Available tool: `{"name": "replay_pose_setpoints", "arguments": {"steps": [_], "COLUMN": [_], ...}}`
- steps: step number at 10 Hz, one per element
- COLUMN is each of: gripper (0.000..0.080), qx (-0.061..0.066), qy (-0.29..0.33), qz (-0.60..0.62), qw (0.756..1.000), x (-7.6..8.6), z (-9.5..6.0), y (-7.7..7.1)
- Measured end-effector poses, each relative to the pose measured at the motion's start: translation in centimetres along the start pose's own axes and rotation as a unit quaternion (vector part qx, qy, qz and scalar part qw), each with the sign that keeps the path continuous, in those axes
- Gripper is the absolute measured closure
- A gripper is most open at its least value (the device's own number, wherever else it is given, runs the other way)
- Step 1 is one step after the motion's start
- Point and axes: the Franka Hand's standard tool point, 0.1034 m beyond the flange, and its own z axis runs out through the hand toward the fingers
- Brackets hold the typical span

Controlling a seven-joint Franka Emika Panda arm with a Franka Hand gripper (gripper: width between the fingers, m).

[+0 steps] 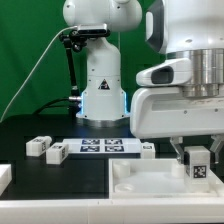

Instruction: Assemble one leg

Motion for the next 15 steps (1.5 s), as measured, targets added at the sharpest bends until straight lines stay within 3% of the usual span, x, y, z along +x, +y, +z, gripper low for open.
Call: {"name": "replay_pose_setpoints", "arguments": {"steps": [3,5,6,7,8,10,14,15], "gripper": [0.0509,0.0507,0.0504,0.0502,0.0502,0.0501,0.0501,0.0501], "qx": [0.008,0.018,0.026,0.034,0.033,0.046,0.055,0.055], "qy": [0.01,0.02,0.023,0.023,0.023,0.015,-0.003,-0.003], "qz": [0.174,0.317,0.379,0.466,0.502,0.594,0.718,0.717], "qw": [0.985,0.948,0.925,0.884,0.864,0.803,0.694,0.695], "x": [-0.23,-0.29,-0.28,-0.24,-0.23,-0.1,-0.25,-0.26], "z": [0.01,0.11,0.21,0.27,0.24,0.24,0.25,0.26], "y": [-0.14,-0.2,-0.27,-0.6,-0.53,0.13,-0.17,-0.17]}}
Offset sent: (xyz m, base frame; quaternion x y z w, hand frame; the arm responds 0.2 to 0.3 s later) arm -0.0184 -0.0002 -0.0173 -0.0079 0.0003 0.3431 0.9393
